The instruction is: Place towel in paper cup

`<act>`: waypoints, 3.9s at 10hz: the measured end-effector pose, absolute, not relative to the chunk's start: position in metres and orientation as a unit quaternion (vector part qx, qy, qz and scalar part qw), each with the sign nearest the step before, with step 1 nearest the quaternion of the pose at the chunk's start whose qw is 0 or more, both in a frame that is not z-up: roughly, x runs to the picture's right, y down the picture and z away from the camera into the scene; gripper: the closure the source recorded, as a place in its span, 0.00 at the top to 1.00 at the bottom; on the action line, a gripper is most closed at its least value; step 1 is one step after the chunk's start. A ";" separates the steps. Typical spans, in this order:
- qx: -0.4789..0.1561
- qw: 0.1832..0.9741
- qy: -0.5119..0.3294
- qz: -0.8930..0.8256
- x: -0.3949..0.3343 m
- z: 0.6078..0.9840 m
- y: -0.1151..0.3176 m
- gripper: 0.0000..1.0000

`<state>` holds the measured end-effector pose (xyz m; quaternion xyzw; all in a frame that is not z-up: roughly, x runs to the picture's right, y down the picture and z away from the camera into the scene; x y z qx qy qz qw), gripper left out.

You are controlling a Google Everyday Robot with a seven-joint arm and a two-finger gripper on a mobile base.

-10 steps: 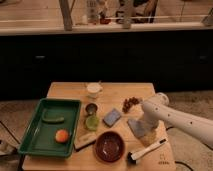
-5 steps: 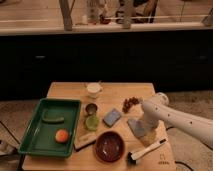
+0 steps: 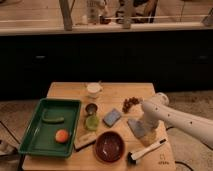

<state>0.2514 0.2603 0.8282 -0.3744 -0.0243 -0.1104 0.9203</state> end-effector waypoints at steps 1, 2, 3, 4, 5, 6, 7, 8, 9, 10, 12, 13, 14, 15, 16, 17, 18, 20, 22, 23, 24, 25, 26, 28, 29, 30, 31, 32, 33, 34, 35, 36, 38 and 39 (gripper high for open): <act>-0.374 0.920 -0.024 -0.110 0.251 0.828 0.260 0.80; -0.374 0.920 -0.024 -0.110 0.251 0.828 0.260 0.80; -0.374 0.920 -0.024 -0.110 0.251 0.828 0.260 0.80; -0.374 0.920 -0.024 -0.110 0.251 0.828 0.260 0.80; -0.375 0.920 -0.024 -0.110 0.252 0.828 0.260 0.80; -0.375 0.920 -0.024 -0.110 0.252 0.828 0.260 0.80; -0.375 0.920 -0.024 -0.110 0.252 0.828 0.260 0.80; -0.375 0.920 -0.024 -0.110 0.252 0.828 0.261 0.80; -0.375 0.920 -0.023 -0.110 0.252 0.828 0.261 0.80; -0.376 0.920 -0.023 -0.110 0.252 0.828 0.261 0.80; -0.376 0.920 -0.022 -0.110 0.252 0.828 0.261 0.80; -0.376 0.920 -0.022 -0.110 0.252 0.828 0.261 0.80; -0.376 0.920 -0.021 -0.110 0.253 0.828 0.260 0.80; -0.376 0.920 -0.021 -0.110 0.253 0.828 0.260 0.80; -0.377 0.919 -0.020 -0.110 0.253 0.827 0.260 0.80; -0.377 0.919 -0.019 -0.110 0.254 0.827 0.260 0.80; -0.378 0.919 -0.019 -0.110 0.254 0.827 0.260 0.80; -0.378 0.919 -0.019 -0.110 0.255 0.827 0.261 0.80; -0.378 0.919 -0.018 -0.110 0.255 0.826 0.261 0.80; -0.379 0.919 -0.017 -0.110 0.256 0.826 0.260 0.80; -0.379 0.919 -0.017 -0.110 0.256 0.826 0.260 0.80; -0.379 0.919 -0.017 -0.110 0.256 0.826 0.260 0.80; -0.379 0.919 -0.016 -0.111 0.256 0.825 0.260 0.80; -0.379 0.918 -0.015 -0.111 0.256 0.825 0.259 0.80; -0.379 0.919 -0.015 -0.111 0.256 0.824 0.259 0.80; -0.379 0.919 -0.015 -0.111 0.256 0.824 0.259 0.80; -0.379 0.919 -0.014 -0.111 0.256 0.824 0.258 0.80; -0.379 0.919 -0.014 -0.111 0.256 0.823 0.258 0.80; -0.379 0.919 -0.014 -0.111 0.256 0.823 0.258 0.80; -0.379 0.919 -0.014 -0.111 0.255 0.822 0.257 0.80; -0.379 0.919 -0.014 -0.112 0.255 0.822 0.257 0.80; -0.379 0.919 -0.013 -0.112 0.255 0.822 0.257 0.80; -0.379 0.919 -0.012 -0.111 0.255 0.821 0.258 0.80; -0.378 0.919 -0.012 -0.110 0.254 0.820 0.258 0.80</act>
